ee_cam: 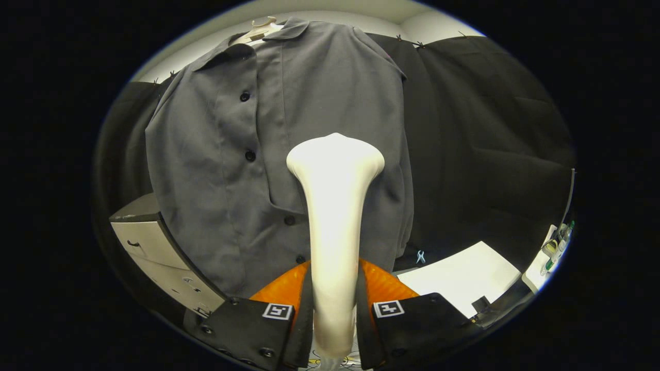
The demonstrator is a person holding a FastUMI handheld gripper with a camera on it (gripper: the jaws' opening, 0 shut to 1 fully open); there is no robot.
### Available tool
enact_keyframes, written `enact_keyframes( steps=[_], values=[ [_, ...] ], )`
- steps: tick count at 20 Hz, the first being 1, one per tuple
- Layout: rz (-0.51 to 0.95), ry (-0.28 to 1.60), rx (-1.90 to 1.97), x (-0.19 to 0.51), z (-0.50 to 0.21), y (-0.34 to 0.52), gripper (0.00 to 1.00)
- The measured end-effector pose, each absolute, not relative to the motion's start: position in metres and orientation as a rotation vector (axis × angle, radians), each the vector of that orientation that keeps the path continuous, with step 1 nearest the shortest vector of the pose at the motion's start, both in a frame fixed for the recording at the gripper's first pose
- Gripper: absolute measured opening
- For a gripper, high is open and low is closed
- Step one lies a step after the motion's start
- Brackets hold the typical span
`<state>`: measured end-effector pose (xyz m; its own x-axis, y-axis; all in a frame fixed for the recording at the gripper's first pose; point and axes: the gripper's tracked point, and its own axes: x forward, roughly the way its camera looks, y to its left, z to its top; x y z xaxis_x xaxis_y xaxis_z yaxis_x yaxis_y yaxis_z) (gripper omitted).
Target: Iron the clothes twice with a garment steamer, once on the left side and once on the right side.
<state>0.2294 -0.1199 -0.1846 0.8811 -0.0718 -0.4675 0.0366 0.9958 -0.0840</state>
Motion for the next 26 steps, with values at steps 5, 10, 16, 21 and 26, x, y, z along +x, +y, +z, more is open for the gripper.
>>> enact_keyframes(
  steps=[5, 10, 16, 21, 26],
  values=[
    [-0.059, 0.542, -0.083, 0.219, -0.216, -0.125, 0.43],
    [-0.06, 0.562, -0.095, 0.214, -0.238, -0.13, 0.43],
    [-0.08, 0.576, -0.09, 0.206, -0.244, -0.132, 0.43],
    [-0.082, 0.486, -0.069, 0.189, -0.193, -0.115, 0.43],
    [-0.054, 0.37, -0.093, 0.166, -0.125, -0.077, 0.43]
  ],
)
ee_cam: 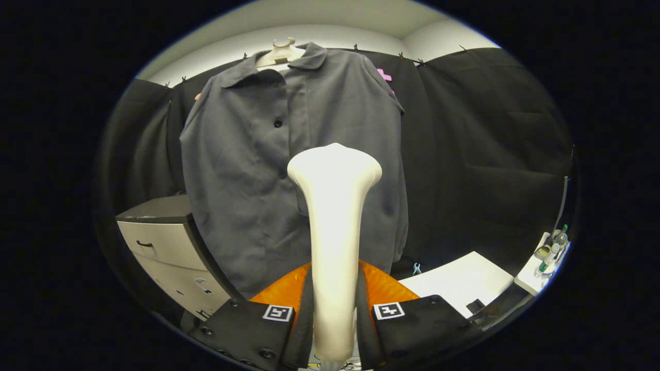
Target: Iron the clothes twice with a garment steamer, once on the left side and once on the right side.
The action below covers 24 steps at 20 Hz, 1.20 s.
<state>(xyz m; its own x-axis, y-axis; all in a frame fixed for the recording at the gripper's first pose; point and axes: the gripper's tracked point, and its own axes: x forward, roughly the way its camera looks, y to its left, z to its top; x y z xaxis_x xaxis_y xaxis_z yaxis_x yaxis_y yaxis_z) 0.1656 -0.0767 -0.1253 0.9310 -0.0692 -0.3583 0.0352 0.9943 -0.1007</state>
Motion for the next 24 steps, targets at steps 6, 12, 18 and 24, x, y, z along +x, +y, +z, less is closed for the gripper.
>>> enact_keyframes(
  steps=[6, 12, 18, 24],
  values=[
    [-0.037, 0.287, -0.097, 0.12, -0.08, -0.027, 0.43],
    [-0.052, 0.229, -0.112, 0.076, -0.052, 0.0, 0.43],
    [-0.032, 0.201, -0.102, 0.059, -0.04, 0.022, 0.43],
    [-0.016, 0.205, -0.11, 0.047, -0.046, 0.028, 0.43]
  ],
)
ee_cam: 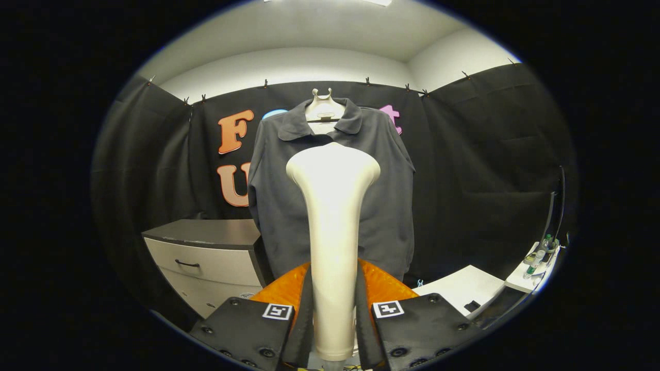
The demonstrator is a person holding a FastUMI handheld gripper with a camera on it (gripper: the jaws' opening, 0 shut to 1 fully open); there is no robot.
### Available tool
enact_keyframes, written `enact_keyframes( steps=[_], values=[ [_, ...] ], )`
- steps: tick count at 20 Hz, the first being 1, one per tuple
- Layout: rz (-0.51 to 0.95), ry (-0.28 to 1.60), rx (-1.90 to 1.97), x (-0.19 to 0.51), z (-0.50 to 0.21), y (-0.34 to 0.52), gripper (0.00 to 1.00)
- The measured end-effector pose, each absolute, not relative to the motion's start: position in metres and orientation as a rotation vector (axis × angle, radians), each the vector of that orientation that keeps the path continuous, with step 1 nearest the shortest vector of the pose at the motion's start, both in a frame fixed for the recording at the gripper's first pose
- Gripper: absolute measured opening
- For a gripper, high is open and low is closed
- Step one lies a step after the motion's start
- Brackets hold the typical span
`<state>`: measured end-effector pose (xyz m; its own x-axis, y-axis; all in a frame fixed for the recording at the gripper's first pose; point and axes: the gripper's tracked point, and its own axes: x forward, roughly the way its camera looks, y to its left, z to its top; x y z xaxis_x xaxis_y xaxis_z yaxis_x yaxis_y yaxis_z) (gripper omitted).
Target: Iron the clothes twice with a garment steamer, once on the left side and once on the right side.
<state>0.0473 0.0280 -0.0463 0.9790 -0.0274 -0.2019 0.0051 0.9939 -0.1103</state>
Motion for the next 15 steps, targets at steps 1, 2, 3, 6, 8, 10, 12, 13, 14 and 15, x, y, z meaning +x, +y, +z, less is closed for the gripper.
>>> enact_keyframes(
  steps=[1, 2, 3, 6, 8, 10, 12, 13, 14, 15],
  values=[
    [-0.014, 0.206, -0.107, 0.047, -0.048, 0.029, 0.43],
    [-0.013, 0.207, -0.105, 0.047, -0.047, 0.029, 0.43],
    [-0.013, 0.205, -0.101, 0.047, -0.048, 0.03, 0.43],
    [-0.012, 0.2, -0.089, 0.041, -0.046, 0.029, 0.43],
    [-0.016, 0.196, -0.089, 0.038, -0.044, 0.027, 0.43],
    [-0.02, 0.192, -0.089, 0.036, -0.042, 0.024, 0.43],
    [-0.025, 0.188, -0.086, 0.032, -0.039, 0.022, 0.43],
    [-0.025, 0.187, -0.085, 0.032, -0.038, 0.022, 0.43],
    [-0.026, 0.186, -0.084, 0.031, -0.037, 0.021, 0.43],
    [-0.028, 0.183, -0.084, 0.029, -0.036, 0.02, 0.43]
  ],
)
